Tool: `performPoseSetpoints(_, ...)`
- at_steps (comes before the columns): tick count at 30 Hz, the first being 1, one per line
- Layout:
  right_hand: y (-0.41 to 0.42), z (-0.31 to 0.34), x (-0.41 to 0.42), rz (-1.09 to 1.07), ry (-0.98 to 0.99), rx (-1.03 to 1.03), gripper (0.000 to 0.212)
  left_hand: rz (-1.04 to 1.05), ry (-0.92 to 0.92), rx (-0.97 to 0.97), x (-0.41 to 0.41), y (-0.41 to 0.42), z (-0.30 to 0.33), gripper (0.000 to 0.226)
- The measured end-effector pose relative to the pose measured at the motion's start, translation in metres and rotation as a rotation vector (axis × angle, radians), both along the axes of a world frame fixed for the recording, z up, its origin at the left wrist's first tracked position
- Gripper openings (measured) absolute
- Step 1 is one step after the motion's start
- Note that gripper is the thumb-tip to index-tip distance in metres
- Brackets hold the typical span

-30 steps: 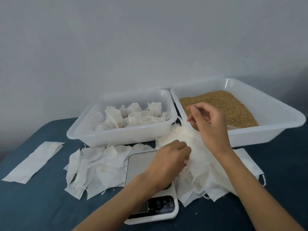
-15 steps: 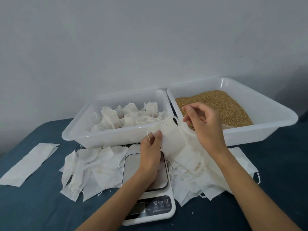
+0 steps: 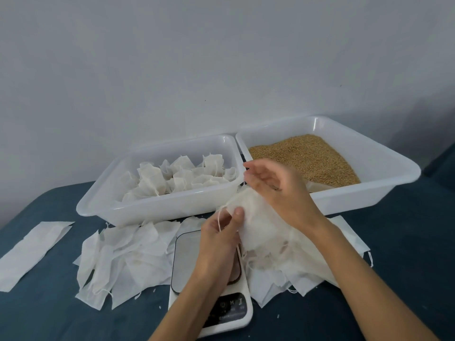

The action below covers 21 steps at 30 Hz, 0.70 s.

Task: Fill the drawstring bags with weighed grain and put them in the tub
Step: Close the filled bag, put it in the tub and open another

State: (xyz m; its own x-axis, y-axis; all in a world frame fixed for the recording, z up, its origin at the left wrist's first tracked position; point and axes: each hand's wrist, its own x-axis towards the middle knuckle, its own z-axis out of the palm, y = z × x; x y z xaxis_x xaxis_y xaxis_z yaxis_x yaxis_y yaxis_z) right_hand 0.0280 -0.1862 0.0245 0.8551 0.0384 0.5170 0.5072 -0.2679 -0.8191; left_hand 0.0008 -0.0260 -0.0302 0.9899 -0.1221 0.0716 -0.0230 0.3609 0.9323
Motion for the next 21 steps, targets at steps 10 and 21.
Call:
performPoseSetpoints(10,0.010,-0.003,-0.003,0.160,0.064,0.107,0.007,0.316,-0.166,0.188,0.010,0.027,0.009,0.037)
performPoseSetpoints(21,0.027,-0.010,-0.008,0.168,0.076,0.203,0.011,0.385,-0.546,0.608,-0.006,0.016,0.011,0.029)
